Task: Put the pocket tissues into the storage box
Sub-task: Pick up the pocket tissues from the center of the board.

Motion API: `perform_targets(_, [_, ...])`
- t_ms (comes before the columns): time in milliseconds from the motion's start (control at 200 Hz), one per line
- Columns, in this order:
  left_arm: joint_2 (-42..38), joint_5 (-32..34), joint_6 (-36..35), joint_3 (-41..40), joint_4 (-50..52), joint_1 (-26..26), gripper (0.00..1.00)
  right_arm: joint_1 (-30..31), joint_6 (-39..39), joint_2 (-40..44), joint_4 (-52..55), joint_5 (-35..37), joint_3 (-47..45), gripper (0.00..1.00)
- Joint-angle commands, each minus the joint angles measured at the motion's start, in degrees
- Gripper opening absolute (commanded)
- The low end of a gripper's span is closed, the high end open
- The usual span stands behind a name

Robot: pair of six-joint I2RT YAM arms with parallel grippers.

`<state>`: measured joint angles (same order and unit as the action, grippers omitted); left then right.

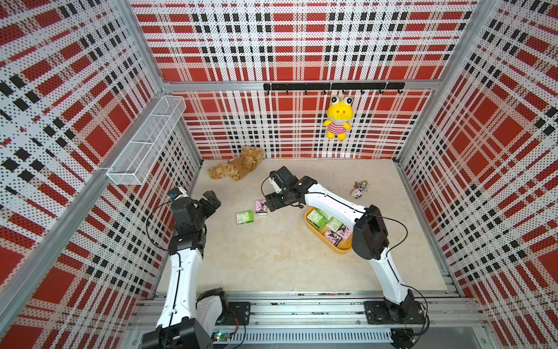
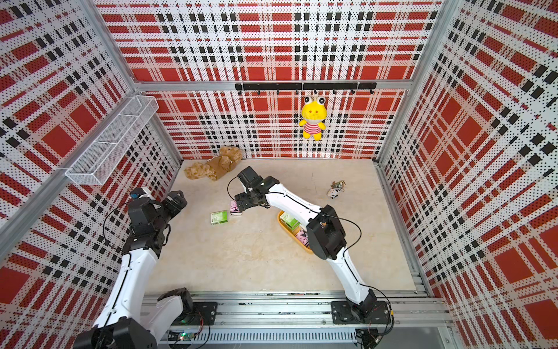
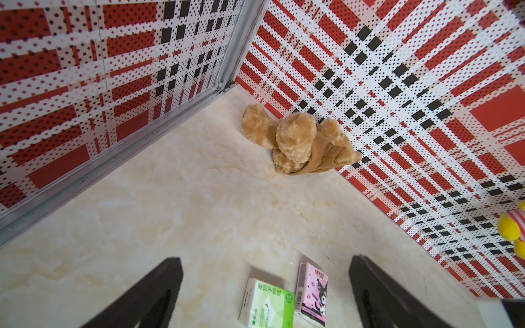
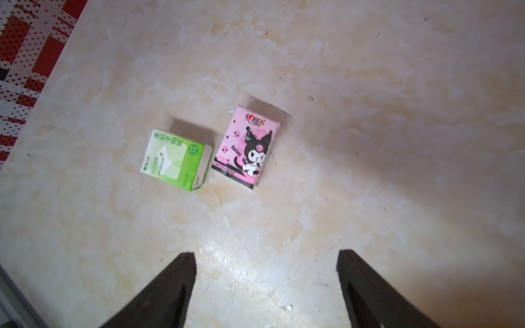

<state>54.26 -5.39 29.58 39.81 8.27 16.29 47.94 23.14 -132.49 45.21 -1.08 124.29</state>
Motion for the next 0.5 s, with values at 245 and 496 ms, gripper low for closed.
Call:
perform_targets(245, [-0.8,-0.4,-0.5,1.1,-0.1,-0.3,0.99,2.7,6.5,-14.8,-0.5,3.5,15.7,0.84])
perform_targets(496, [-0.1,-0.3,0.0,1.1,-0.5,-0.6,0.99,2.9,7.1,-16.8,-1.1,4.9,15.9,0.85])
